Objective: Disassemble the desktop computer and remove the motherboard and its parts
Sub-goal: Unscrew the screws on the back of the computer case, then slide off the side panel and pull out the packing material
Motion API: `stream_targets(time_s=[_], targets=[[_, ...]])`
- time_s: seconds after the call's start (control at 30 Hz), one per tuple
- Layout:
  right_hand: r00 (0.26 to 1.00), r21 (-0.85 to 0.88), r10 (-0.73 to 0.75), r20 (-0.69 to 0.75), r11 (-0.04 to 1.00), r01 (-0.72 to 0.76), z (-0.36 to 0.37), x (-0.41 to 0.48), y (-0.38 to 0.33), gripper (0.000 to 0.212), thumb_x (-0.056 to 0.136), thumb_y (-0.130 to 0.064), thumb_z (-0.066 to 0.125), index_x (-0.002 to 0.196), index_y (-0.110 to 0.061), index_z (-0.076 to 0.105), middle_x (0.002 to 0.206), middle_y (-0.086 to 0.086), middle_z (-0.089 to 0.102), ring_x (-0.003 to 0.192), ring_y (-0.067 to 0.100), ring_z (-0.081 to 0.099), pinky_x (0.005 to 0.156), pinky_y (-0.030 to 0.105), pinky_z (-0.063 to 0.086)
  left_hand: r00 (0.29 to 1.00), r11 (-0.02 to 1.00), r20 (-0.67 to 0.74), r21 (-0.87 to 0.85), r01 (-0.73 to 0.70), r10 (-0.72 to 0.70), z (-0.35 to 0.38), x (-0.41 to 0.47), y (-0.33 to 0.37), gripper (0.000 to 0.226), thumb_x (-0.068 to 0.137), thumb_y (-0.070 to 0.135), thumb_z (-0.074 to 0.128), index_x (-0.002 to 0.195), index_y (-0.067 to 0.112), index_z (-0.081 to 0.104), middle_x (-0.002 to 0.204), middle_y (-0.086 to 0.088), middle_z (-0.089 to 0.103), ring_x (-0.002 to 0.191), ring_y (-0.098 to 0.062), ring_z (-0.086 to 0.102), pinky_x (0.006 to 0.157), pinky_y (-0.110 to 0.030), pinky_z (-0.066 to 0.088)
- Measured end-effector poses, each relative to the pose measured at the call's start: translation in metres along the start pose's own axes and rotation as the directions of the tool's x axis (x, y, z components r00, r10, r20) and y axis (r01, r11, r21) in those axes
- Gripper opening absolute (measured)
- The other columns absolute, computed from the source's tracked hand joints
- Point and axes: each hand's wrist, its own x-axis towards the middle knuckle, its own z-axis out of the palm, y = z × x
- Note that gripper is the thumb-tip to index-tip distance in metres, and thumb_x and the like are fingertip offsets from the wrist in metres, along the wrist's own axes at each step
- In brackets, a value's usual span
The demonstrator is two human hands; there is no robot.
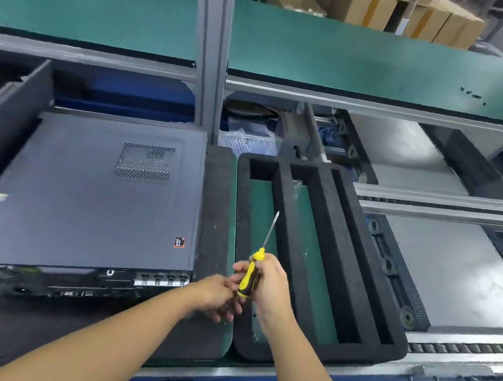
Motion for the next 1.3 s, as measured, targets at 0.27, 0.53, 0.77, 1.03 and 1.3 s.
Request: stream_targets(time_s=[0.27, 0.53, 0.77, 1.03, 1.3], targets=[[0.976, -0.395, -0.062, -0.210, 0.918, -0.027, 0.050, 0.000, 0.043, 0.020, 0.098, -0.021, 0.053, 0.095, -0.005, 0.063, 0.062, 0.001, 0.057, 0.055, 0.012, 0.055, 0.056, 0.031, 0.055, 0.989, 0.980, 0.139, 0.199, 0.017, -0.045, -0.022, -0.048, -0.068, 0.017, 0.102, 0.026, 0.044, 0.103, 0.020, 0.059, 0.093, 0.007, 0.068, 0.072, -0.007, 0.065, 0.057, -0.021, 0.045], [0.931, -0.541, -0.005, -0.365, 0.815, -0.208, 0.045, 0.007, 0.089, 0.027, 0.093, -0.004, 0.059, 0.120, -0.007, 0.058, 0.087, 0.002, 0.062, 0.069, 0.019, 0.056, 0.063, 0.033, 0.052, 0.995, 0.994, -0.056, 0.069, 0.088, -0.084, -0.076, -0.125, -0.145, 0.021, 0.100, 0.023, 0.043, 0.101, 0.022, 0.063, 0.097, 0.005, 0.071, 0.073, -0.008, 0.066, 0.061, -0.021, 0.047], [0.917, -0.558, -0.032, -0.397, 0.802, -0.213, 0.055, -0.010, 0.098, 0.035, 0.092, -0.004, 0.051, 0.125, -0.012, 0.059, 0.115, 0.004, 0.060, 0.102, 0.023, 0.053, 0.083, 0.032, 0.041, 0.978, 0.996, -0.188, 0.005, 0.092, -0.090, -0.099, -0.164, -0.178, 0.025, 0.102, 0.023, 0.043, 0.107, 0.017, 0.066, 0.102, 0.002, 0.072, 0.075, -0.007, 0.067, 0.065, -0.022, 0.049], [0.859, -0.573, -0.331, -0.390, 0.818, 0.055, 0.086, -0.052, 0.067, 0.025, 0.097, -0.011, 0.044, 0.117, -0.020, 0.054, 0.110, 0.000, 0.059, 0.092, 0.016, 0.058, 0.074, 0.030, 0.045, 0.658, 0.932, -0.660, 0.253, -0.261, 0.363, -0.121, -0.184, -0.161, 0.028, 0.098, 0.009, 0.049, 0.089, 0.032, 0.061, 0.092, 0.016, 0.067, 0.085, -0.003, 0.065, 0.075, -0.022, 0.052], [0.725, -0.867, -0.687, -0.036, 0.382, 0.319, 0.147, -0.085, 0.032, 0.029, 0.088, -0.008, 0.057, 0.116, -0.015, 0.055, 0.116, -0.007, 0.043, 0.103, 0.015, 0.041, 0.086, 0.033, 0.032, 0.361, 0.516, -0.473, 0.856, -0.026, 0.803, -0.147, -0.208, -0.133, 0.046, 0.082, 0.018, 0.074, 0.125, 0.014, 0.059, 0.135, -0.005, 0.052, 0.125, -0.025, 0.050, 0.098, -0.038, 0.047]])
